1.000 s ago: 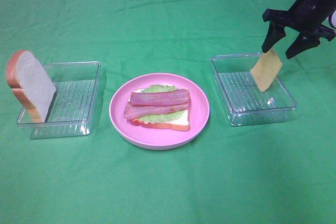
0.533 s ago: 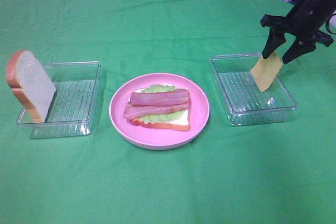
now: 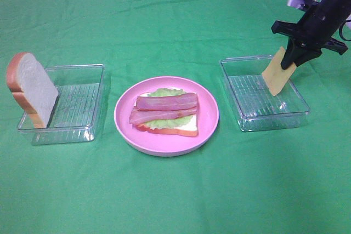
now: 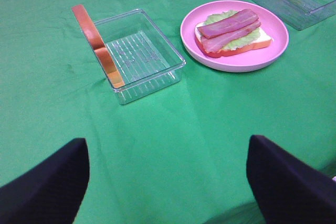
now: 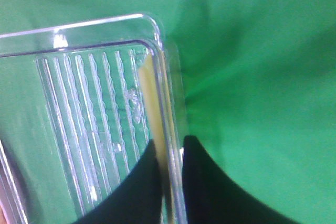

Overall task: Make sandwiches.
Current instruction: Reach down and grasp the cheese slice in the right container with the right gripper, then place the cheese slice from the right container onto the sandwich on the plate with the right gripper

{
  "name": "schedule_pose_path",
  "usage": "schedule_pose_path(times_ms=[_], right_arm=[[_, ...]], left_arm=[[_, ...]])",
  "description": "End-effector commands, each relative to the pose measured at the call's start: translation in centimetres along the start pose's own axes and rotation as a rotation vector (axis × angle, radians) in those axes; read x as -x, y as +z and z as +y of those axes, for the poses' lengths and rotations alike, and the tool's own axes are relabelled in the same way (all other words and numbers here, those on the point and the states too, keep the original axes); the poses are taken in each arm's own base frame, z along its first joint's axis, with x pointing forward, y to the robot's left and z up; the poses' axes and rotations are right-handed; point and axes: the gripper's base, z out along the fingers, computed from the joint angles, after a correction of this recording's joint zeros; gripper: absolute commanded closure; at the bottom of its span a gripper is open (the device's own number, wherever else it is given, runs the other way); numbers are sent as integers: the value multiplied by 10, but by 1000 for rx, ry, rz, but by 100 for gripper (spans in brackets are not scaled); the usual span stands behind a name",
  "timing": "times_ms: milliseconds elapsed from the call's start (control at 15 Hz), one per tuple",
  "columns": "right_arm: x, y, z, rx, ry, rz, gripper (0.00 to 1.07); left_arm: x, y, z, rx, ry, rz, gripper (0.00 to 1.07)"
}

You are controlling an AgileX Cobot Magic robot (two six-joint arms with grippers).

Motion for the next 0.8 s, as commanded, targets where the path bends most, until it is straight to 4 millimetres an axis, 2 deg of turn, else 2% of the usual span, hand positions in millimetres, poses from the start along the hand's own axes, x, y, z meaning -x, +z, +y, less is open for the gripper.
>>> schedule_pose_path(times_ms=[67,267,333,467,667,800], right_arm=[[-1,-2,1,4,10,13,107],[-2,-17,6,3,7,-19,107],[-5,-37,14,11,-6,-56,107],[-10,-58,24,31,-23,-91,107],[-21,-91,47,143,-86,-132,107],[-26,-99,60,257,-118,-117,107]], left_arm=[[-1,-2,0,-8,3,-30,29],[-1,-2,0,-8,3,-30,29],[-1,-2,0,-8,3,-30,29],[-1,-2,0,-8,3,-30,29],[-1,-2,0,-8,3,-30,29],[-1,-2,0,-8,3,-30,29]])
